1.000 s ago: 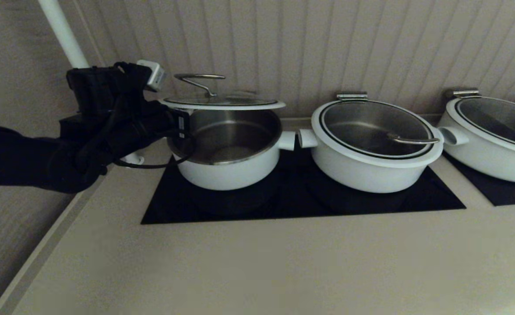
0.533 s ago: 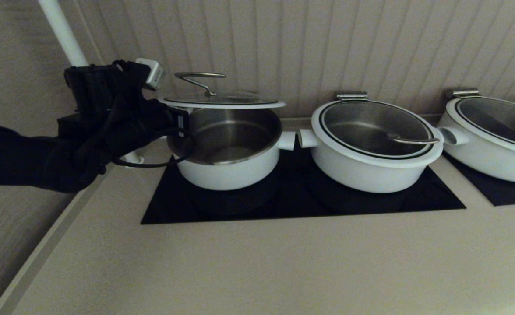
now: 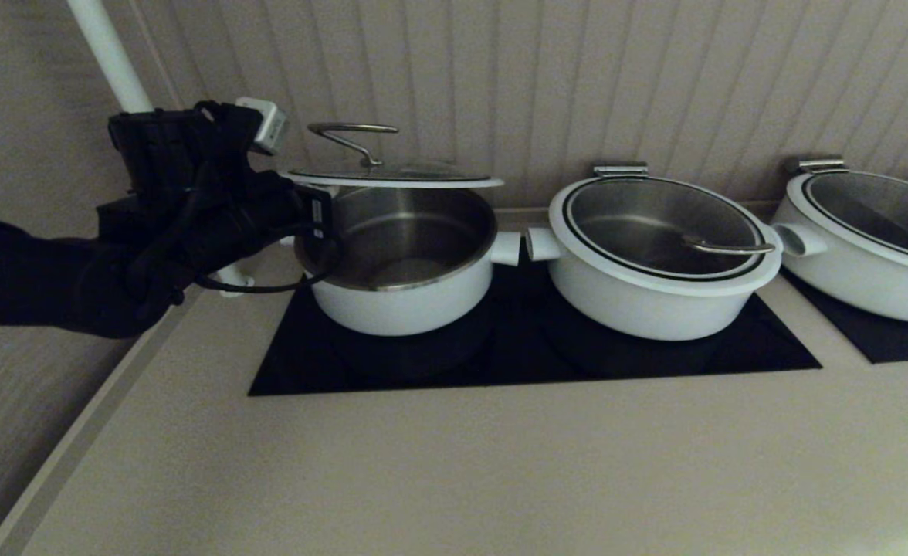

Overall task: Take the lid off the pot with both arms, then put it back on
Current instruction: Open the pot lid completely

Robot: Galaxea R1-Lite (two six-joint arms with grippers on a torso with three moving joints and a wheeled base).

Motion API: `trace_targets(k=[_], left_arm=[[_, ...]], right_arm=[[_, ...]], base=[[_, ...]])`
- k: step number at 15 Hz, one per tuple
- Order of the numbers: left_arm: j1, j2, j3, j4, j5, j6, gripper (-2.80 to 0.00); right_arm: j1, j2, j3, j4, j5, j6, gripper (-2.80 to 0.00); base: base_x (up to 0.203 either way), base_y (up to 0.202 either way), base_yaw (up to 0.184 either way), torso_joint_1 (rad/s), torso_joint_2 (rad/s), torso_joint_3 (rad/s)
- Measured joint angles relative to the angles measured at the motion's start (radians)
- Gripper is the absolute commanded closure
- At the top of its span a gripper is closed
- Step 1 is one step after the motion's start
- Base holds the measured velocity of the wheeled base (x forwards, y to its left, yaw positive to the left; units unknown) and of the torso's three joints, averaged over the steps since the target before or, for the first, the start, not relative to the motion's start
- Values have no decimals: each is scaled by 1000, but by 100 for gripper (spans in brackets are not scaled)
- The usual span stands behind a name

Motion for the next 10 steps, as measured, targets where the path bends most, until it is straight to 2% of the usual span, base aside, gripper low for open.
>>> trace_targets(k=[10], left_arm=[[0,-8,-44,-1,0,0,0]], right_arm=[[0,-1,0,0,0,0,0]], base=[[0,0,0,0,0,0]])
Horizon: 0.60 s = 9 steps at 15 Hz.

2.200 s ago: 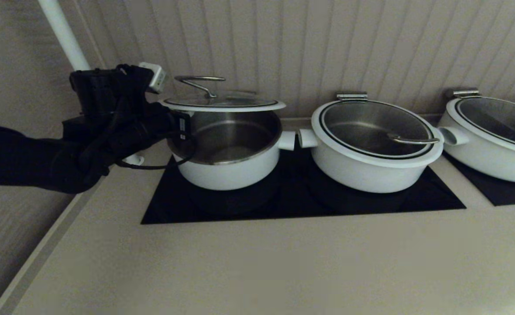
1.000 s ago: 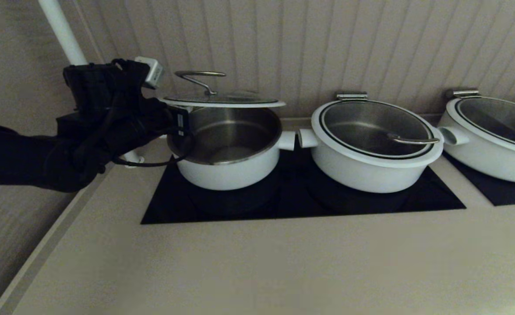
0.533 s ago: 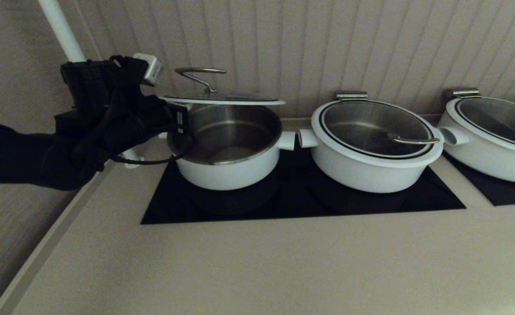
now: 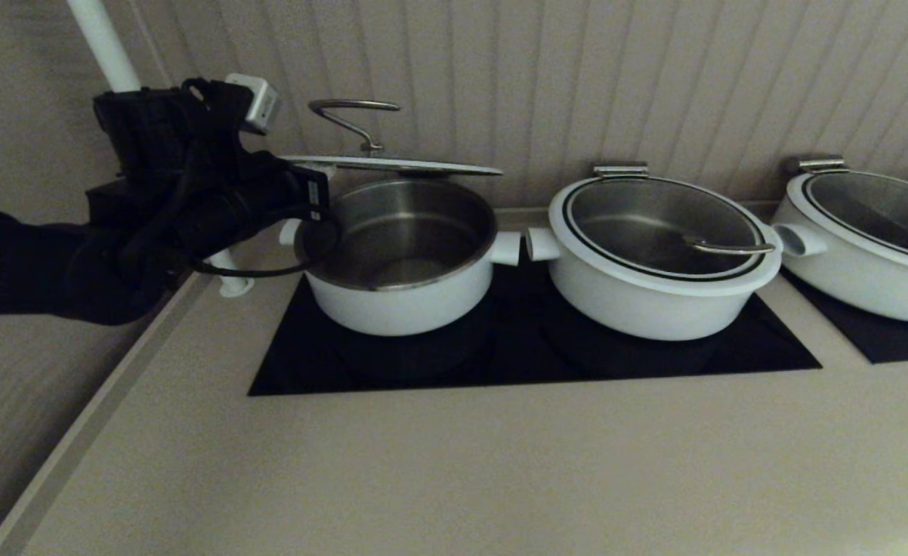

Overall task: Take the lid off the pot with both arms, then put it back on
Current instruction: Open the pot lid completely

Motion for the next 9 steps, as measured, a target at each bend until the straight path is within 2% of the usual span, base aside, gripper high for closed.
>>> trace_targets(k=[9], left_arm=[[0,-33,1,0,1,2,0]], right_arm=[[0,0,0,0,0,0,0]], base=[[0,0,0,0,0,0]])
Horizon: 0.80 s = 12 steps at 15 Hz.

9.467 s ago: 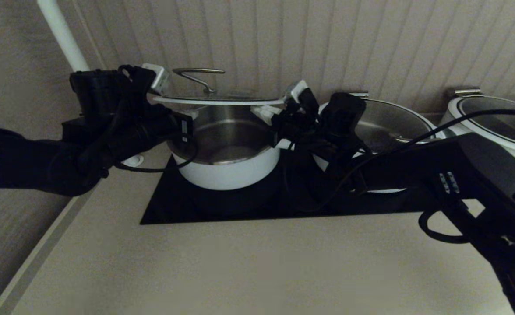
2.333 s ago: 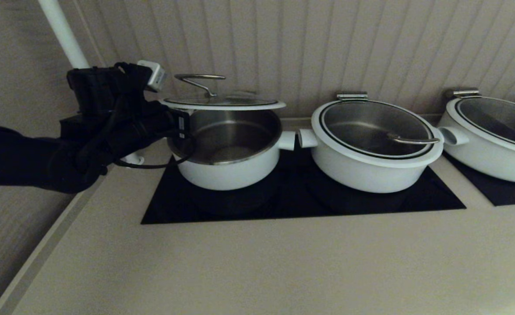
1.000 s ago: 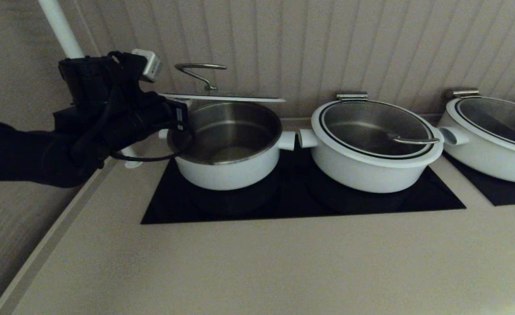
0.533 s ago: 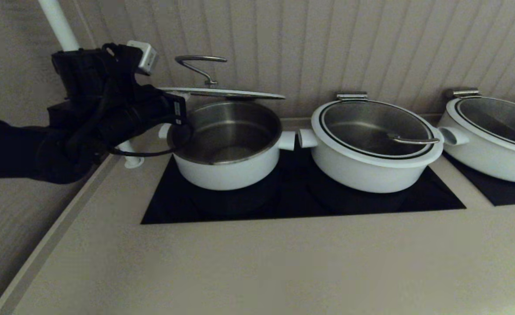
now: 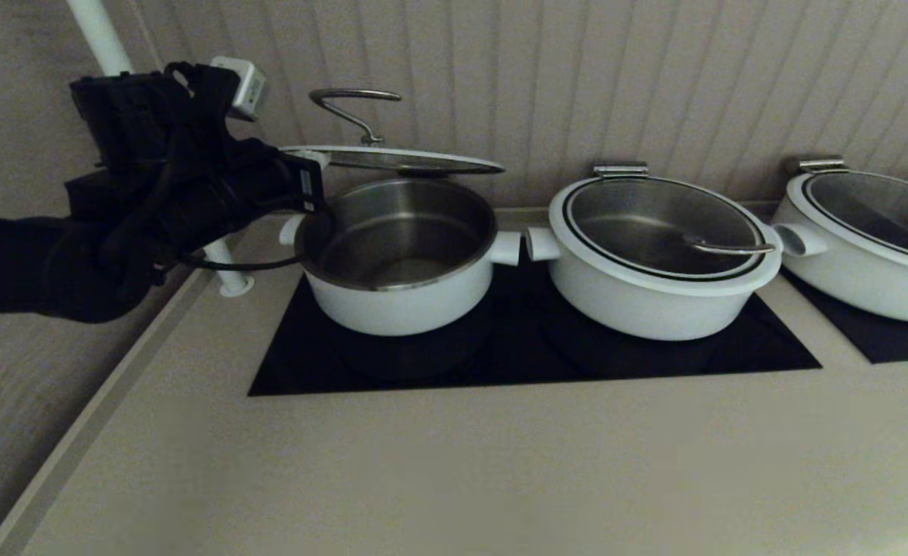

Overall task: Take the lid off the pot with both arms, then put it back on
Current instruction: Open the pot lid completely

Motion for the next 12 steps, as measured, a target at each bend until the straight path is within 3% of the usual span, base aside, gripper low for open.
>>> trace_targets(k=[12], left_arm=[[0,12,-49,-4,0,-2,0]], right_arm=[[0,0,0,0,0,0,0]], base=[[0,0,0,0,0,0]])
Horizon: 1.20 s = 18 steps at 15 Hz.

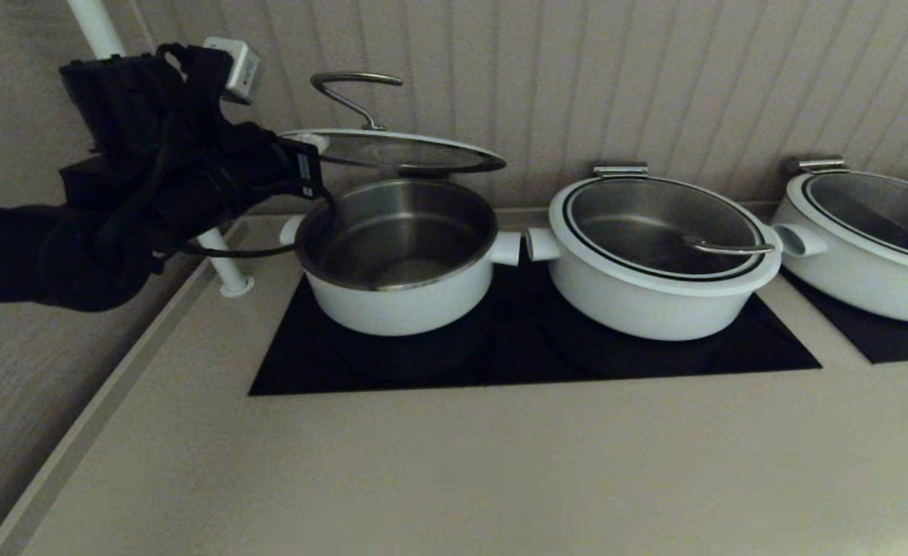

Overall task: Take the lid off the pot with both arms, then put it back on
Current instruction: Open the pot lid completely

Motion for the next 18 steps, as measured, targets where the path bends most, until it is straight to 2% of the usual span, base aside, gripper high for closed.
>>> trace_targets(k=[18], left_arm=[[1,120,-287,4,-2,9,0]], right_arm=[[0,0,0,0,0,0,0]], base=[[0,0,0,0,0,0]])
